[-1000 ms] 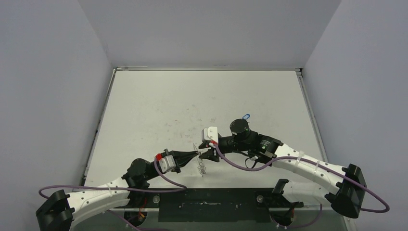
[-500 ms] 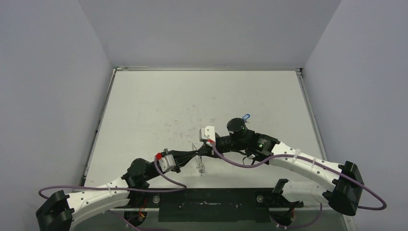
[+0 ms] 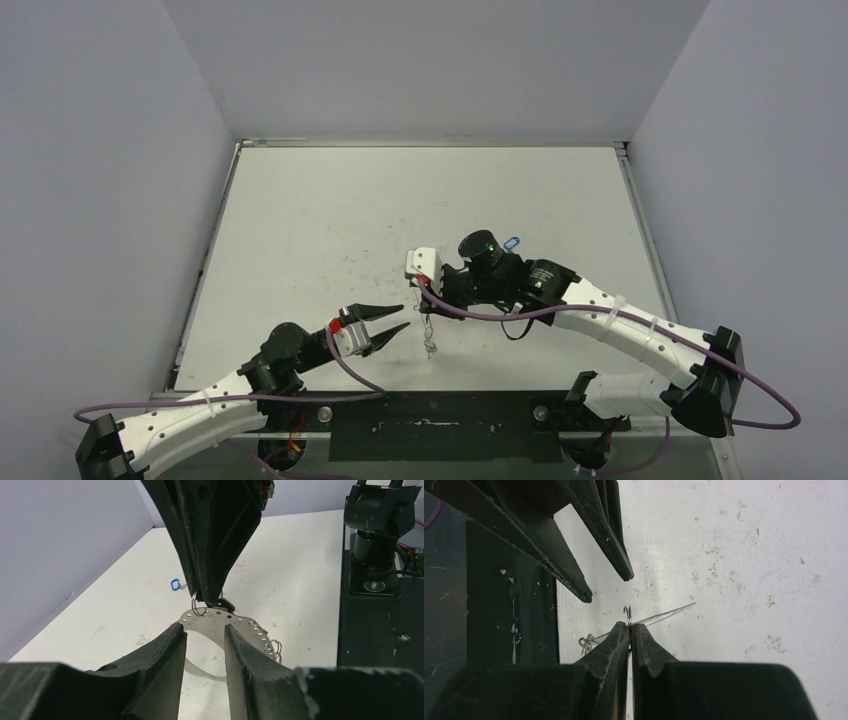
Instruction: Put the keys on the keyring
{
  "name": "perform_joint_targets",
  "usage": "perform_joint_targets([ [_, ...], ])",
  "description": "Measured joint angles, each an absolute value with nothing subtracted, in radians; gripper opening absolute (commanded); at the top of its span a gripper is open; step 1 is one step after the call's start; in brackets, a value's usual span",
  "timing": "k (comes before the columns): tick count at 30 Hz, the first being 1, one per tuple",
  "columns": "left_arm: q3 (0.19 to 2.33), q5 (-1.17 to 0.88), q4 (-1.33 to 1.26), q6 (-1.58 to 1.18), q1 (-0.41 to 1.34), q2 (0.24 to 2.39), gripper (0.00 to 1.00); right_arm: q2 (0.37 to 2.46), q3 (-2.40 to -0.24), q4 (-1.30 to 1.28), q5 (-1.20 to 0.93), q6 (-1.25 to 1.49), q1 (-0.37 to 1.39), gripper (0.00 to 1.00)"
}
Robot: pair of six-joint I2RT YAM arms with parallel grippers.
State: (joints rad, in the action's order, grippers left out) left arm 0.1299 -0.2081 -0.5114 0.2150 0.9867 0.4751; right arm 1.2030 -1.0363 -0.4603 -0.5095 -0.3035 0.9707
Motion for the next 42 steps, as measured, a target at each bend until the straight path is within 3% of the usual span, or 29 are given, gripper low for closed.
perform_joint_targets([
  [11, 0.194, -0.23, -0.433, 0.257, 0.987, 0.593, 0.32, 1.341, -1.184, -0.644, -0.475, -0.306, 1.01, 0.0],
  [18, 0.204, -0.247, -0.439, 0.27, 0.987, 0.653, 0.19, 1.356, -1.201, -0.661, -0.474, -0.306, 1.026, 0.0],
  [26, 0.209, -0.259, -0.454, 0.27, 0.987, 0.662, 0.23, 1.357, -1.203, -0.668, -0.467, -0.307, 1.035, 0.0],
  [28, 0.209, -0.262, -0.452, 0.27, 0.987, 0.657, 0.18, 1.358, -1.203, -0.668, -0.467, -0.307, 1.037, 0.0],
  [31, 0.209, -0.264, -0.447, 0.267, 0.987, 0.649, 0.01, 1.359, -1.205, -0.668, -0.467, -0.308, 1.038, 0.0],
  [38, 0.209, -0.254, -0.437, 0.243, 0.986, 0.64, 0.0, 1.36, -1.207, -0.676, -0.464, -0.328, 1.042, 0.0],
  [42, 0.209, -0.245, -0.437, 0.231, 0.986, 0.638, 0.0, 1.36, -1.207, -0.674, -0.463, -0.333, 1.042, 0.24],
])
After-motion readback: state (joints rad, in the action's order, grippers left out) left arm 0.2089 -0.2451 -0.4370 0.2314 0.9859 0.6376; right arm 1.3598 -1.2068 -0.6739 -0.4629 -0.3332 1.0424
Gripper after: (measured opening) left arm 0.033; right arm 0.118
